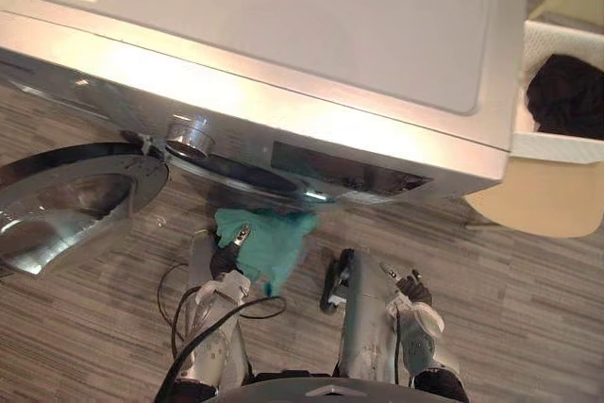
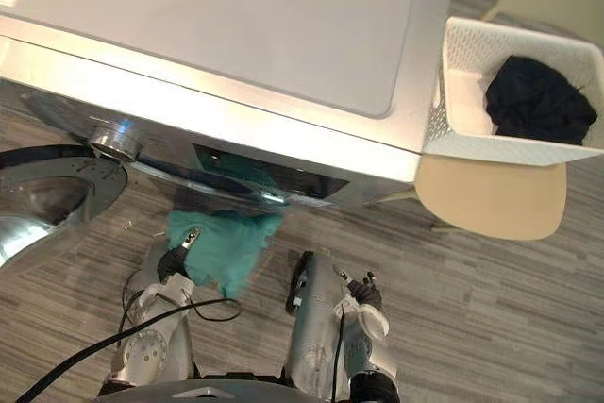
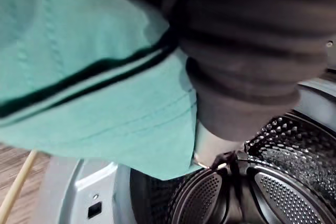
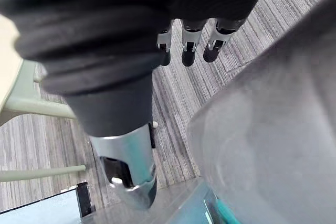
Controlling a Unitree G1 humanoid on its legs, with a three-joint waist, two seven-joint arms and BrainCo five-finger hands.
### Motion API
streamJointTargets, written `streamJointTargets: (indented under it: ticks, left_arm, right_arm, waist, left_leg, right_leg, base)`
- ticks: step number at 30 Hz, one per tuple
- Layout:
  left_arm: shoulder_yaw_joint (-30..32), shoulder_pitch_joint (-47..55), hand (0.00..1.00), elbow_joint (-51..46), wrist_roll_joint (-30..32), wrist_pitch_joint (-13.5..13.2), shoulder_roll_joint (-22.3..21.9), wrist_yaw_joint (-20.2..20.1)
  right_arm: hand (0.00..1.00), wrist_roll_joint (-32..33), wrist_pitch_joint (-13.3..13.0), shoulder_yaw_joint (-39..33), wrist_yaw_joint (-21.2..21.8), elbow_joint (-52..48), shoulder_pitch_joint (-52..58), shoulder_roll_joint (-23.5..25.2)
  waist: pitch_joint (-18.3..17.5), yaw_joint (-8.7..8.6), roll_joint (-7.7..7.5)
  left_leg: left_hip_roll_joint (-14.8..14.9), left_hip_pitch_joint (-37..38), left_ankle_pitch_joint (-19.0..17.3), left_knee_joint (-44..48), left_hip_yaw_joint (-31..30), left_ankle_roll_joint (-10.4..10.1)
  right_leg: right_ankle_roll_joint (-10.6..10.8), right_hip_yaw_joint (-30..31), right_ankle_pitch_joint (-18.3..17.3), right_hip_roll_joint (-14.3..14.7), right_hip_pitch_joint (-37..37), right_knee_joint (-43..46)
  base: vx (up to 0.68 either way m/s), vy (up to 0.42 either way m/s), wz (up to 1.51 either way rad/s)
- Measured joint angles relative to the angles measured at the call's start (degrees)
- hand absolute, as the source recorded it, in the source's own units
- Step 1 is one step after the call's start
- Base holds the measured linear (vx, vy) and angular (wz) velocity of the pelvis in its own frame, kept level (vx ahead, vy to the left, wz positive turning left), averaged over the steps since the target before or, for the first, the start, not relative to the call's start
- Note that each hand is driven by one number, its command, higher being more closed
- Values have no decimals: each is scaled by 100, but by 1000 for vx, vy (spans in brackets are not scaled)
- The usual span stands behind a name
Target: Pick up the laundry basket with both hands and put the clothes into the washing machine.
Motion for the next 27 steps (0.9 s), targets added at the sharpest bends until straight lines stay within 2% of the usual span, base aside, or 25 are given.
streamJointTargets:
  ticks: [4, 10, 15, 17, 20, 22, 27]
  left_arm:
    - [302, -703, 100, 153, -37, -161, 4, 234]
    - [570, -2096, 100, 257, -38, -405, 90, 570]
    - [902, -3389, 100, 677, -237, -585, 496, 791]
    - [974, -3725, 100, 838, -338, -626, 655, 868]
    - [1101, -4433, 100, 1122, -551, -701, 1093, 1041]
    - [1073, -5064, 100, 1418, -653, -699, 1556, 1118]
    - [646, -6385, 100, 1896, -655, -583, 2516, 1155]
  right_arm:
    - [0, 34, -109, -68, -62, -246, -4, -14]
    - [0, 559, -267, -271, -246, -389, -38, 38]
    - [0, 731, -380, -323, -376, -384, -229, 33]
    - [0, 799, -399, -326, -414, -379, -261, 34]
    - [0, 803, -403, -290, -439, -378, -304, 42]
    - [0, 830, -407, -288, -438, -380, -315, 44]
    - [0, 1021, -522, -265, -415, -360, -356, 52]
  waist:
    - [181, -15, -35]
    - [441, -127, -86]
    - [528, -305, -117]
    - [548, -313, -147]
    - [551, -379, -147]
    - [557, -464, -156]
    - [555, -478, -163]
  left_leg:
    - [11, -523, -41, 259, 6, 57]
    - [130, -1235, -159, 643, 57, 145]
    - [282, -1821, -205, 890, 129, 208]
    - [340, -1924, -210, 915, 196, 217]
    - [438, -2272, -199, 976, 192, 246]
    - [455, -2504, -155, 978, 220, 286]
    - [577, -2588, -106, 901, 390, 368]
  right_leg:
    - [65, 131, 71, 14, -532, 148]
    - [132, 354, 182, 114, -1300, 339]
    - [167, 541, 352, 250, -1972, 426]
    - [178, 625, 412, 307, -2148, 425]
    - [172, 651, 526, 414, -2496, 398]
    - [164, 683, 597, 427, -2765, 398]
    - [159, 801, 790, 532, -2953, 236]
  base:
    - [-18, 39, -13]
    - [-11, 20, -20]
    - [-30, 1, -27]
    - [-26, -16, -26]
    - [-38, -28, -25]
    - [-23, -37, -10]
    - [-36, -28, -16]
